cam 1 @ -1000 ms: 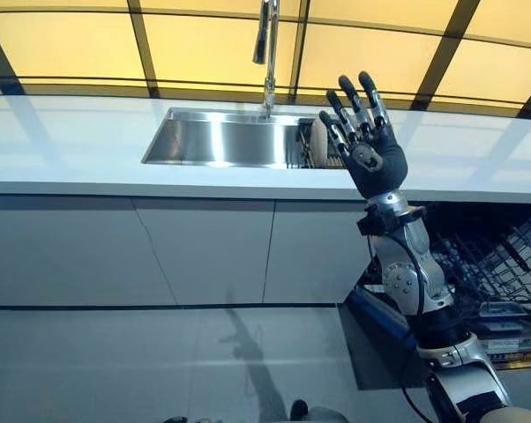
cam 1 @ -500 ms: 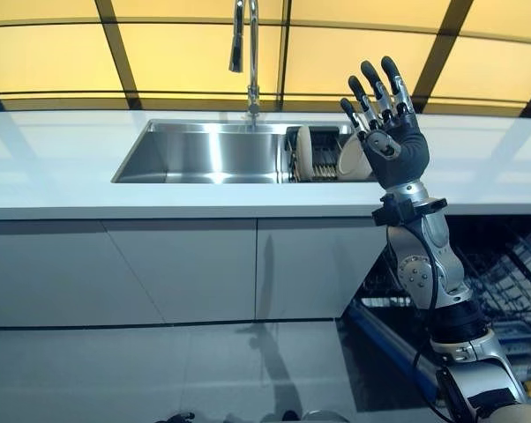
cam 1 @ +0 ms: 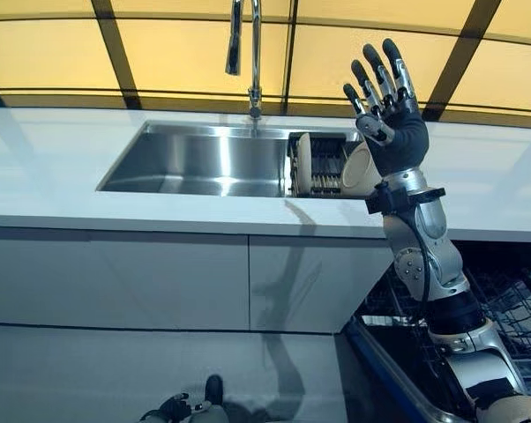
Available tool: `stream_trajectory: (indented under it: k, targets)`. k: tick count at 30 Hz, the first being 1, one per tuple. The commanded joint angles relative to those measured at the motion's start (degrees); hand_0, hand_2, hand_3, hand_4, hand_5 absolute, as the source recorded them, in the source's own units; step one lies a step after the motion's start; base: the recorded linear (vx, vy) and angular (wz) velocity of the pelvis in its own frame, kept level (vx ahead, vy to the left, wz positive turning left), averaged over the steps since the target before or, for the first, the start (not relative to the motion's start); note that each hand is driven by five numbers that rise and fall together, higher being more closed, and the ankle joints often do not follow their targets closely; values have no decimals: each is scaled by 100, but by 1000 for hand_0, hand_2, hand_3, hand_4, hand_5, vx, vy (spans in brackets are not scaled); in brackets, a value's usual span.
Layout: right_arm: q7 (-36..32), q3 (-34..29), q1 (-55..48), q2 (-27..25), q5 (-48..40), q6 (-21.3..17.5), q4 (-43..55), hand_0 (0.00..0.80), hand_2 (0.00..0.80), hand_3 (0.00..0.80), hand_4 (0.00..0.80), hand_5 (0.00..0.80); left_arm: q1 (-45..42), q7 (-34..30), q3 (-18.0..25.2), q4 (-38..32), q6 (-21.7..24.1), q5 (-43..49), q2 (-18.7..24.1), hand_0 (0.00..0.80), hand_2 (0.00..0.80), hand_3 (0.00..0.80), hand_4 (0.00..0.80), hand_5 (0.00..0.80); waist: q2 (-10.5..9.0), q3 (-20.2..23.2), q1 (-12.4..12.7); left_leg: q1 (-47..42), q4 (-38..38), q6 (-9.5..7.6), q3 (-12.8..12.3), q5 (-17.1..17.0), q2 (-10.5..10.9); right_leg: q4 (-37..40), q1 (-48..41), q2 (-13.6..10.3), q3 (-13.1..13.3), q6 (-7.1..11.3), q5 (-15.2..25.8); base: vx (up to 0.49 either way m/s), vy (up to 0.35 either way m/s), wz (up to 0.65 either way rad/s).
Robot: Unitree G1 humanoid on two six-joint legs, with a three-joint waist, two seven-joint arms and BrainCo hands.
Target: Take plates into dishwasher
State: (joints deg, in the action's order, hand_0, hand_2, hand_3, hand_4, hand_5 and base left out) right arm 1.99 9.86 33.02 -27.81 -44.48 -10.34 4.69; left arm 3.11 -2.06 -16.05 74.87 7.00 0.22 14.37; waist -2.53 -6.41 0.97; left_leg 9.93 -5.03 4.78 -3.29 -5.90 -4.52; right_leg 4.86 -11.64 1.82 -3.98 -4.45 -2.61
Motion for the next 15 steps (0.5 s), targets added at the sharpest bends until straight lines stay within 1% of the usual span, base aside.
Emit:
stream_trajectory:
  k: [1, 2, 3, 4, 5, 6, 7, 8, 9, 10, 11, 12, 13, 14, 15]
  targets:
    - [-71, -121, 315, -356, -131, -162, 27, 0, 0, 0, 0, 0, -216, 63, -289, -10, 82, -218, -34, 0, 0, 0, 0, 0, -82, 260, 198, 486, 169, 1, -187, -774, 24, -387, -146, -356, 561, 511, -91, 347, 289, -46]
    - [-107, -134, 345, -439, -193, -208, -33, 0, 0, 0, 0, 0, -192, 51, -284, 2, 97, -304, -35, 0, 0, 0, 0, 0, -97, 285, 210, 438, 206, -68, -172, -693, 43, -399, -192, -430, 589, 545, -126, 432, 410, -44]
    - [-173, -214, 325, -470, -198, -250, -105, 0, 0, 0, 0, 0, -107, 21, -249, 44, 58, -409, -21, 0, 0, 0, 0, 0, -120, 347, 206, 339, 402, -209, -160, -483, 125, -506, -262, -587, 534, 635, -236, 401, 402, -50]
    - [-174, -292, 271, -467, -184, -239, -84, 0, 0, 0, 0, 0, -69, 17, -250, 53, 27, -395, -9, 0, 0, 0, 0, 0, -149, 371, 198, 293, 507, -280, -217, -347, 183, -558, -299, -666, 471, 693, -277, 411, 426, -77]
    - [-106, -425, 159, -456, -92, -184, -2, 0, 0, 0, 0, 0, -2, 21, -296, 57, -30, -362, 15, 0, 0, 0, 0, 0, -205, 424, 177, 217, 605, -395, -327, -184, 278, -706, -299, -791, 349, 803, -237, 333, 355, -78]
    - [-14, -504, 71, -431, -36, -174, 33, 0, 0, 0, 0, 0, 59, 30, -365, 69, -98, -336, 23, 0, 0, 0, 0, 0, -292, 453, 160, 138, 629, -518, -369, -86, 405, -1137, -218, -953, 256, 926, -25, 339, 381, -56]
    - [70, -562, 3, -408, -17, -148, 65, 0, 0, 0, 0, 0, 107, 62, -433, 102, -134, -353, 17, 0, 0, 0, 0, 0, -328, 484, 127, 26, 552, -593, -340, -73, 499, -1578, 25, -1066, 218, 999, 377, 277, 343, -23]
    - [74, -648, -65, -383, 2, -127, 55, 0, 0, 0, 0, 0, 137, 76, -471, 126, -158, -368, 22, 0, 0, 0, 0, 0, -297, 501, 107, -63, 499, -653, -316, -55, 536, -2058, 253, -1112, 177, 1011, 693, 273, 361, -4]
    - [37, -756, -166, -365, 23, -138, 16, 0, 0, 0, 0, 0, 156, 73, -489, 169, -155, -344, 46, 0, 0, 0, 0, 0, -256, 499, 75, -166, 466, -716, -300, -6, 591, -2641, 463, -1142, 142, 1004, 881, 257, 364, -1]
    - [-9, -826, -233, -352, 23, -154, -13, 0, 0, 0, 0, 0, 150, 84, -497, 178, -151, -319, 69, 0, 0, 0, 0, 0, -198, 495, 53, -279, 417, -757, -290, 31, 619, -3173, 669, -1136, 101, 994, 1046, 244, 374, -1]
    - [-10, -865, -299, -357, 34, -156, -5, 0, 0, 0, 0, 0, 135, 99, -505, 168, -148, -315, 99, 0, 0, 0, 0, 0, -132, 474, 37, -408, 368, -791, -287, 73, 634, -3694, 965, -1192, 46, 992, 1179, 218, 365, 1]
    - [-4, -909, -369, -363, 49, -154, -3, 0, 0, 0, 0, 0, 125, 124, -514, 154, -158, -345, 143, 0, 0, 0, 0, 0, -50, 445, 11, -567, 318, -824, -273, 147, 643, -4100, 1282, -1261, -27, 972, 1223, 219, 349, -1]
    - [13, -929, -384, -378, 68, -150, -53, 0, 0, 0, 0, 0, 106, 142, -477, 107, -197, -373, 192, 0, 0, 0, 0, 0, -2, 422, -12, -713, 256, -840, -271, 192, 651, -4169, 1566, -1300, -83, 962, 1252, 210, 283, -2]
    - [73, -935, -339, -405, 85, -126, -116, 0, 0, 0, 0, 0, 94, 155, -443, 60, -229, -401, 234, 0, 0, 0, 0, 0, 34, 398, -12, -835, 179, -845, -243, 199, 650, -4057, 1769, -1301, -141, 914, 1132, 204, 161, -5]
    - [121, -940, -251, -454, 91, -127, -241, 0, 0, 0, 0, 0, 84, 166, -395, 18, -261, -403, 277, 0, 0, 0, 0, 0, 36, 378, -13, -944, 102, -823, -211, 190, 659, -3685, 1845, -1265, -213, 855, 975, 192, 58, -6]
